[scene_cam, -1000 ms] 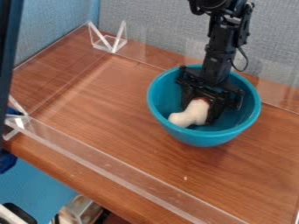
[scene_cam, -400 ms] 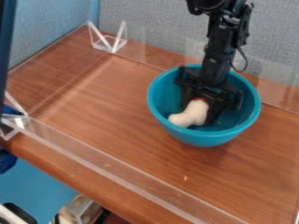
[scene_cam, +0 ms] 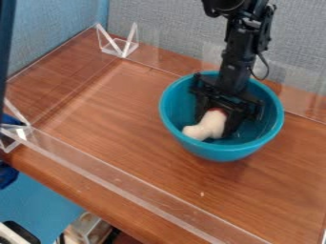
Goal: Put the mushroom in the blue bowl
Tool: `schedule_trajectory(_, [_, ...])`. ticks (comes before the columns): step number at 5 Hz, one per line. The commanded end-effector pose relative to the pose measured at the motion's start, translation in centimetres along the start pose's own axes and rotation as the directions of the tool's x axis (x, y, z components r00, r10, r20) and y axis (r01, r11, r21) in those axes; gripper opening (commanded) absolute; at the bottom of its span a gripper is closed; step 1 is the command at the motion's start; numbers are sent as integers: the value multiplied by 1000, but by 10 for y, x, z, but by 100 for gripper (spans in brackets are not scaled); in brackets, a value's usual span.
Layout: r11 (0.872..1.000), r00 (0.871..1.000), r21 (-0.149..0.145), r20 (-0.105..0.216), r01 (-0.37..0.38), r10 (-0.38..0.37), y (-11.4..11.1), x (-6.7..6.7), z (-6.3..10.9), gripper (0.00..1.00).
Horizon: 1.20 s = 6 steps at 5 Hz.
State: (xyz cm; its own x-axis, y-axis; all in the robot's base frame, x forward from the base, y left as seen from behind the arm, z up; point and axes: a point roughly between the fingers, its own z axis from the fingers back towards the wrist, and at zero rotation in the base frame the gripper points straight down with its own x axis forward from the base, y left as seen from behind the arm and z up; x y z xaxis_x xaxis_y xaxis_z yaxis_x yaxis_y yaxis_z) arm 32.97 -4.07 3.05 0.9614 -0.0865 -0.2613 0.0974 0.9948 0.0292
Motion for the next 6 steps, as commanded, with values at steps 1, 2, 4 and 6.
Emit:
schedule_trajectory(1, [1000, 999, 6, 32, 14, -14, -5, -4, 15, 0])
schedule_trajectory(2, [1000, 1000, 8, 24, 8, -9, -4, -4, 13, 0])
schedule_trajectory(4, [1000, 999, 6, 43, -3, 3, -1, -5, 23, 0])
schedule_trajectory(6, [1000, 993, -1, 120, -19, 19, 2, -10, 57, 0])
